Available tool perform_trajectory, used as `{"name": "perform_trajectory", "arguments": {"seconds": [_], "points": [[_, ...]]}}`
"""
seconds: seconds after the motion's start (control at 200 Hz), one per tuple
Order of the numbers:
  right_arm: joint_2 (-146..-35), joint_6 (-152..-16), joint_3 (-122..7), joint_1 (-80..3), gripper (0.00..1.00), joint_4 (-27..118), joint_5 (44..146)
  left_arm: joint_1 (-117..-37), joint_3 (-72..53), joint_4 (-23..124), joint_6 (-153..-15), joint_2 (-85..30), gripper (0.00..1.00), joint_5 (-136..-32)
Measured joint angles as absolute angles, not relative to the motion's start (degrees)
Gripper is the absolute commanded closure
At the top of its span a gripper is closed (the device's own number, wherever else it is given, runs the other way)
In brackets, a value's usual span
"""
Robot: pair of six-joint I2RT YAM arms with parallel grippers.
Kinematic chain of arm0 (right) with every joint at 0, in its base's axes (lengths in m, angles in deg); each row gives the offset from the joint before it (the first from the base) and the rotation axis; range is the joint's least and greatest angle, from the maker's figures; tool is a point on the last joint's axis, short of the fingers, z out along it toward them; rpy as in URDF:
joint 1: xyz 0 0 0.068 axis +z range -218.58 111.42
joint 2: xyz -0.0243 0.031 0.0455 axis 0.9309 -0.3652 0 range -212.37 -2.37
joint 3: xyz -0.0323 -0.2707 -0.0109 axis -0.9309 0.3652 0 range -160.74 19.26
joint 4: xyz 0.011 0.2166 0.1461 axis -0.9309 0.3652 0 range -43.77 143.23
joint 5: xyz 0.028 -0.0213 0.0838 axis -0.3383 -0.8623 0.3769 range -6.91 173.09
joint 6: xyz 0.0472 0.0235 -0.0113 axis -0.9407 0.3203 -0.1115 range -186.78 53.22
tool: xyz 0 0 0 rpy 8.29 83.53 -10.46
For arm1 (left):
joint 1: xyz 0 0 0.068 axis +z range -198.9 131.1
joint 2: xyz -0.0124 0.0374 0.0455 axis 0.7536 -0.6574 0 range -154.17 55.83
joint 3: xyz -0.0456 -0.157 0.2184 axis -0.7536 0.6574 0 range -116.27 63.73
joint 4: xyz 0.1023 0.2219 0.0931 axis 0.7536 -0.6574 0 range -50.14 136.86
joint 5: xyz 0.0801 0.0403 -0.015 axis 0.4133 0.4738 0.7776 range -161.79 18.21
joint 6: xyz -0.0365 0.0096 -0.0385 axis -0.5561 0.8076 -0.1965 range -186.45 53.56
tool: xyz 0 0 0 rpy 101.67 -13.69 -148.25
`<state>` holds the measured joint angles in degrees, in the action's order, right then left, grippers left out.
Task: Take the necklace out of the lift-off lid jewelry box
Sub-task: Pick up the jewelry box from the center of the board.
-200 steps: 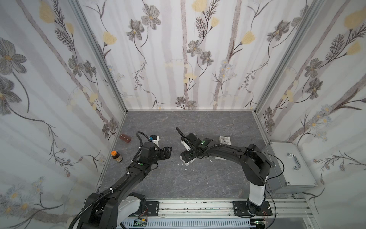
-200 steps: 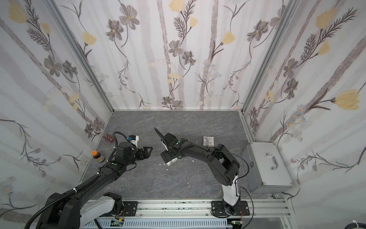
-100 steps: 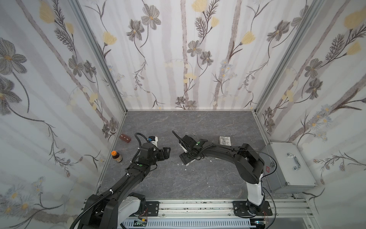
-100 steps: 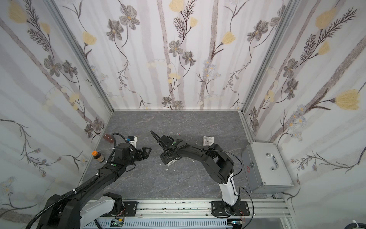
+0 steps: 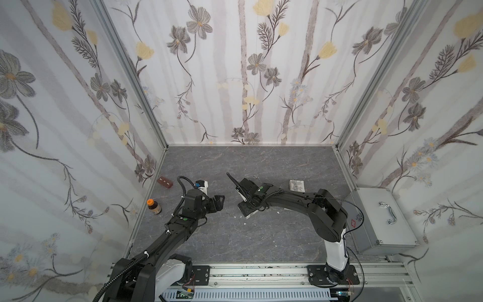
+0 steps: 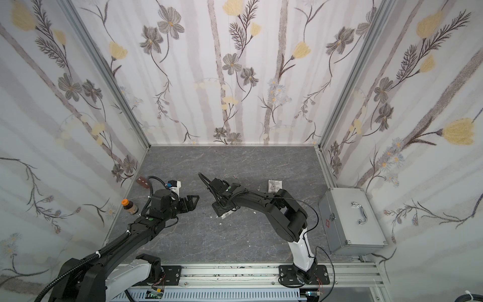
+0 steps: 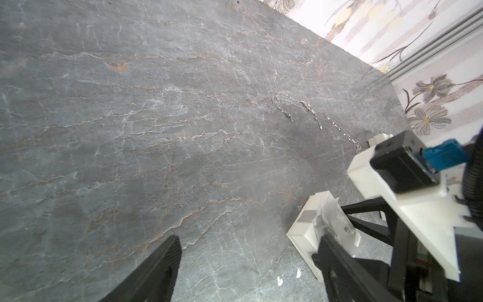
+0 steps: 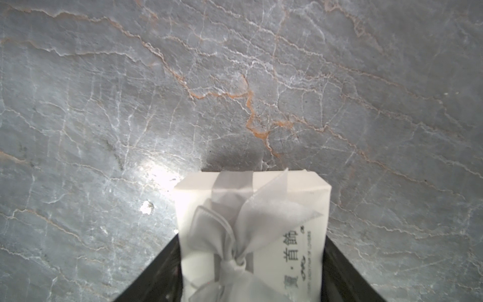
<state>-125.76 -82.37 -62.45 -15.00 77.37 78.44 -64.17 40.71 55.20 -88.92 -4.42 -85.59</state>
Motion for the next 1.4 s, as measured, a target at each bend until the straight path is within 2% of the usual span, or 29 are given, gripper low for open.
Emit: {"name": "perform_trajectory", "arguments": {"seconds": [0.16, 0.345, 0.63, 0.854, 1.184, 1.399], "points": [[-121.21, -82.61, -58.01, -17.82, 0.35, 75.09, 82.40, -64.17, 40.71, 55.29, -88.64, -4.55, 0.19, -88.19], [-111.47, -83.90, -47.89, -24.16, 0.36, 68.01, 92.89, -64.65, 41.65, 59.66, -88.47, -5.21, 0.19, -94.47], [-95.86, -84.56, -36.15, -32.27, 0.36, 55.88, 110.73, -71.60, 42.63, 76.80, -91.53, -8.31, 0.13, -110.03], [-84.06, -85.72, -29.84, -34.47, 0.36, 44.45, 122.86, -75.05, 40.88, 89.52, -97.58, -9.93, 0.13, -114.79], [-79.27, -91.77, -24.77, -35.98, 0.37, 29.70, 133.39, -79.36, 37.19, 108.23, -106.98, -15.26, 0.14, -120.69], [-77.67, -96.49, -21.38, -36.97, 0.37, 21.39, 137.48, -79.97, 36.31, 114.61, -109.69, -16.07, 0.15, -122.64]]}}
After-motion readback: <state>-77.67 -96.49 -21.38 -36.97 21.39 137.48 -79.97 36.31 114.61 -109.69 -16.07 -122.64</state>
